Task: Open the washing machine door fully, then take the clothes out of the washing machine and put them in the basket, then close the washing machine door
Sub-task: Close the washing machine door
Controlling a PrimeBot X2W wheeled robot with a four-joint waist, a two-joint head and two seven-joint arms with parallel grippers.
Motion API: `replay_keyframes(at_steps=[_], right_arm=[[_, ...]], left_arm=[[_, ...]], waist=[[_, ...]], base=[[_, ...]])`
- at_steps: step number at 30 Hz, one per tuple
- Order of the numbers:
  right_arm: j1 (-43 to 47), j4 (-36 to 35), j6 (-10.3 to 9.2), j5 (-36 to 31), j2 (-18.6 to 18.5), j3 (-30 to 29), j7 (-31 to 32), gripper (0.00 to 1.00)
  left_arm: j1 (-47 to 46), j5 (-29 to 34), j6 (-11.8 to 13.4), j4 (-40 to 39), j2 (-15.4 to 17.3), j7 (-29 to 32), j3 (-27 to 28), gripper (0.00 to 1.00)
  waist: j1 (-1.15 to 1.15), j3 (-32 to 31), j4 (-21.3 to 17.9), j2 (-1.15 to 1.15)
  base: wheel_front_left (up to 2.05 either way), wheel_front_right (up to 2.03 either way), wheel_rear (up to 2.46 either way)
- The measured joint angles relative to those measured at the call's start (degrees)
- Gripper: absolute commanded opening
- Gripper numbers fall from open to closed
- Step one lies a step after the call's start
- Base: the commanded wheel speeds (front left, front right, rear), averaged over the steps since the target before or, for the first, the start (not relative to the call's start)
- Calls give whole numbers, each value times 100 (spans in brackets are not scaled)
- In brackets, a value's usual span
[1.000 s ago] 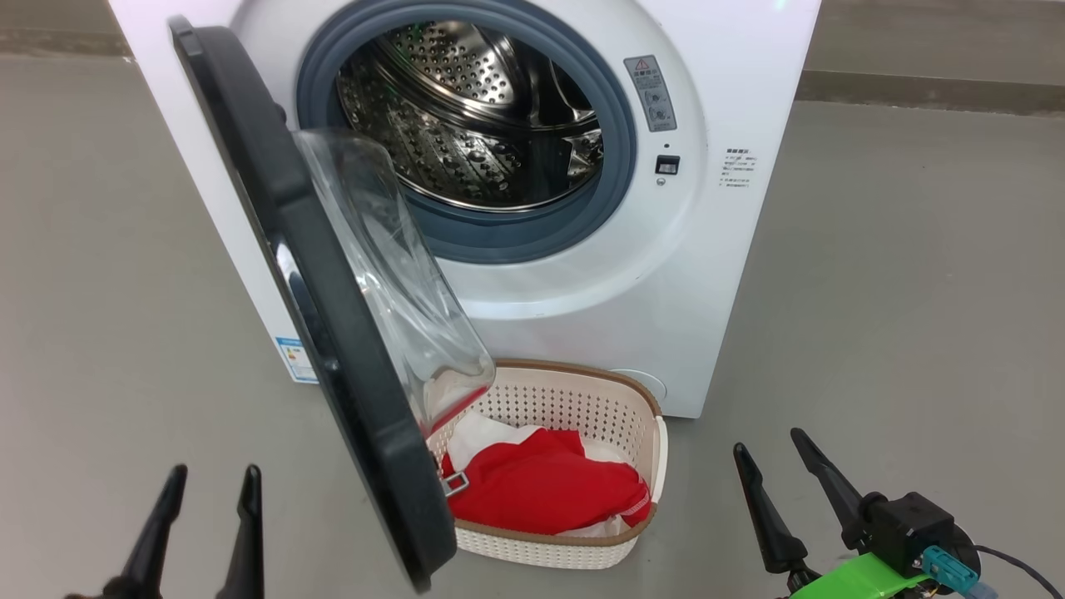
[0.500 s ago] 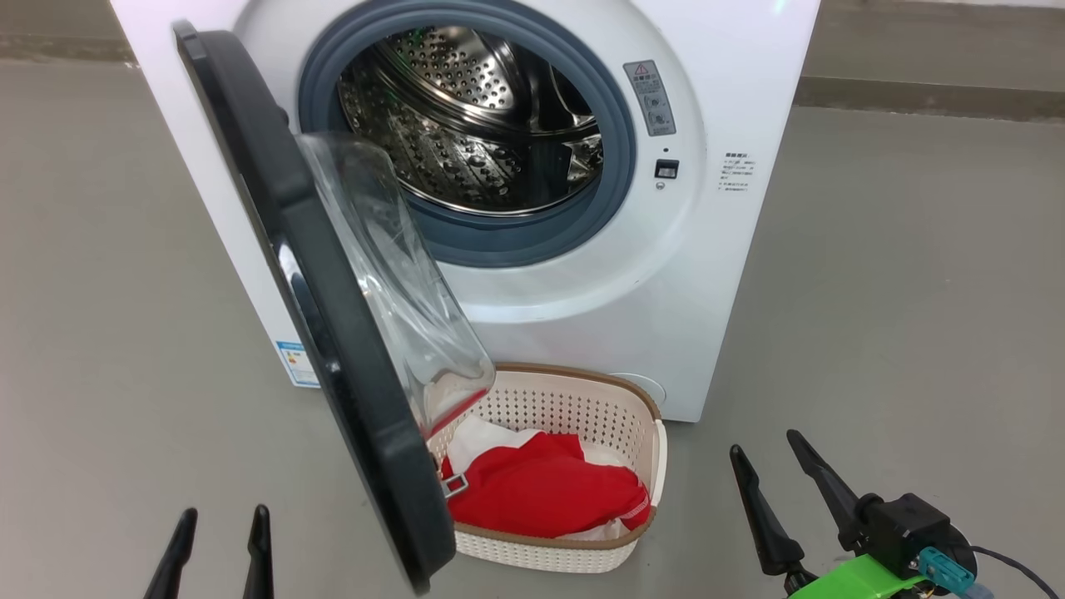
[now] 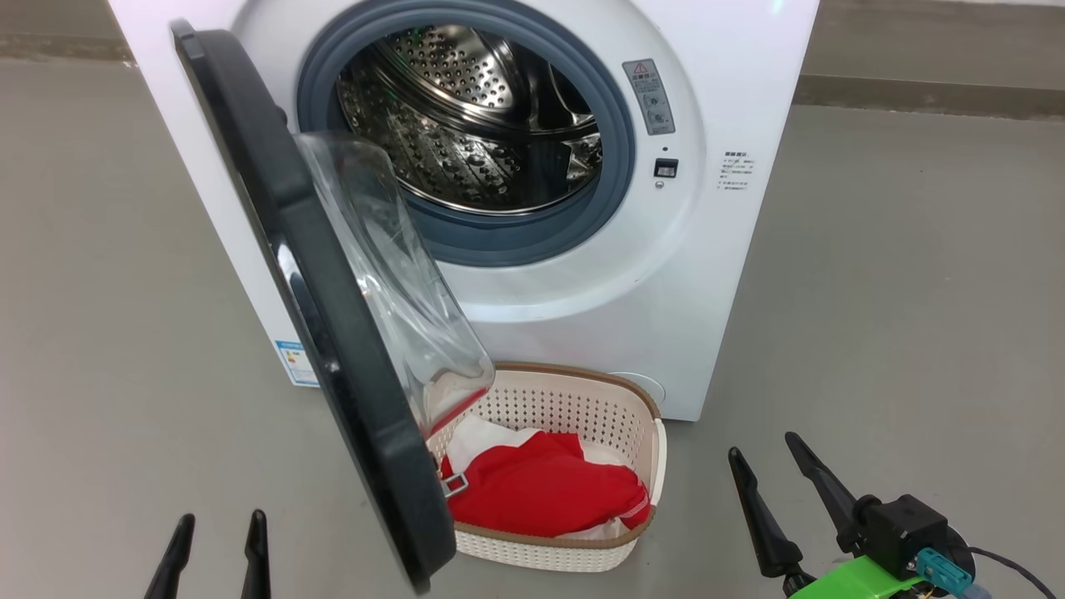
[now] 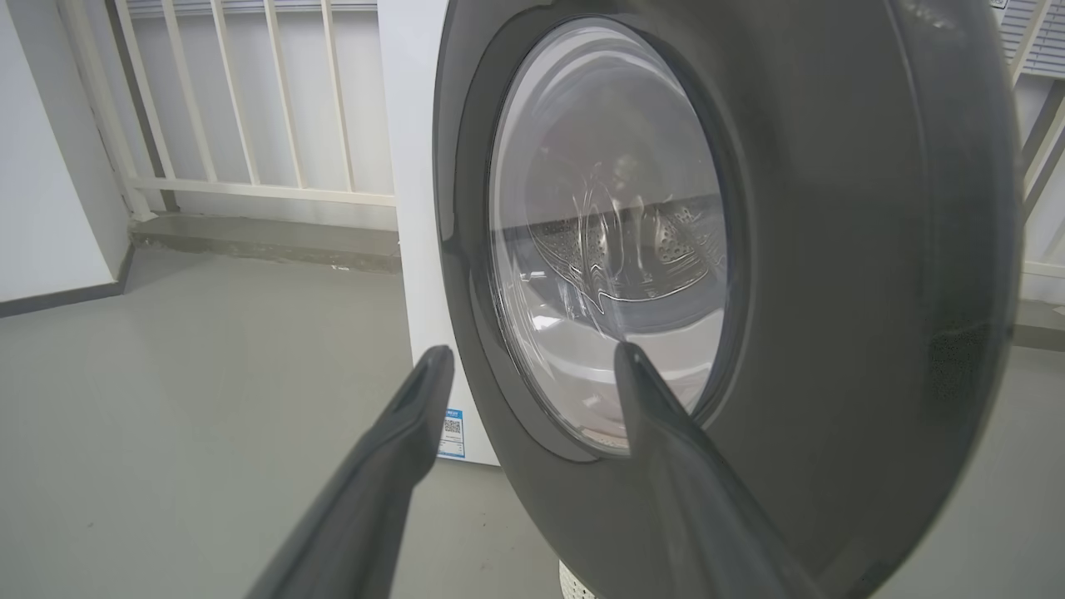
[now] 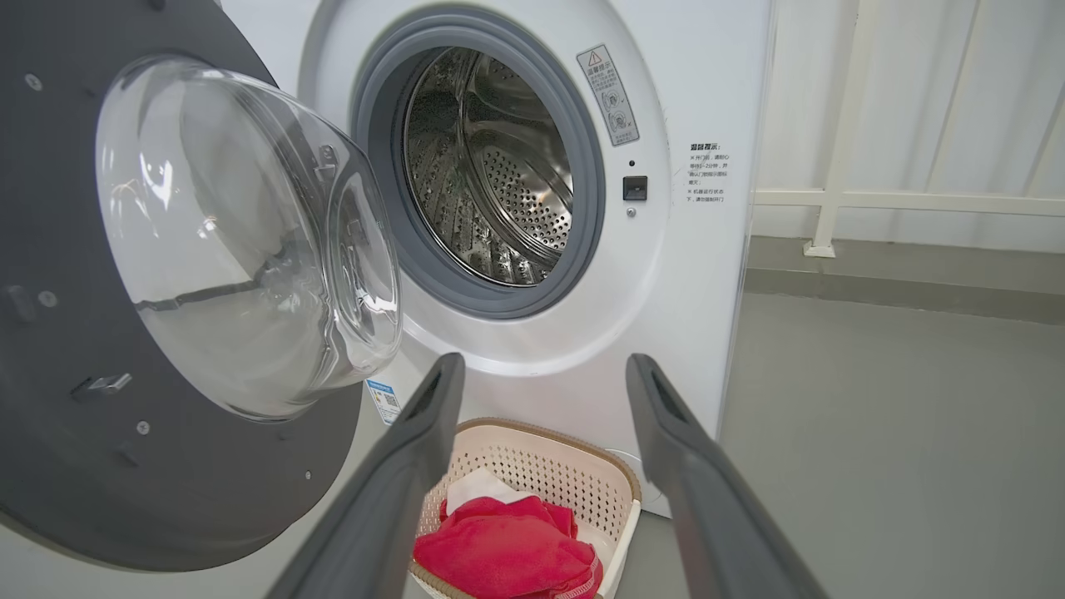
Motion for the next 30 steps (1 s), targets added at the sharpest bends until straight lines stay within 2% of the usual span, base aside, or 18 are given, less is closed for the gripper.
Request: replay_keyframes(at_steps=[12, 13, 14, 18, 21, 25, 28, 30], right_arm=[[0, 27, 0, 40, 0, 31, 0, 100], [0, 30, 0, 40, 0, 31, 0, 100], [0, 33, 0, 40, 0, 30, 0, 100], [0, 35, 0, 40, 0, 24, 0, 100], [0, 41, 0, 40, 0, 19, 0, 100], [1, 46, 0, 40, 0, 14, 0, 100], [1, 47, 0, 40, 0, 16, 0, 100], [0, 48, 0, 40, 0, 23, 1, 100]], left_arm=[[0, 49, -35, 73, -15, 0, 65, 100], [1, 48, -42, 114, -16, 0, 66, 40], [1, 48, -42, 175, -18, 0, 74, 0], [3, -89, -42, 272, -19, 0, 88, 0], [-67, -762, -41, 431, -20, 0, 94, 0], [-433, -2417, 65, 511, -31, 177, 104, 0], [-736, -4005, 292, 256, -36, 501, 99, 0], [-871, -5110, 549, 3, -43, 732, 93, 0]], waist=[[0, -34, -28, 0], [0, -36, -31, 0], [0, -37, -35, 0], [0, -45, -33, 0], [0, -53, -20, 0], [0, -66, -18, 0], [0, -74, -34, 0], [0, -77, -51, 0]], base=[[0, 0, 0], [0, 0, 0], [0, 0, 0], [0, 0, 0], [0, 0, 0], [0, 0, 0], [0, 0, 0], [0, 0, 0]])
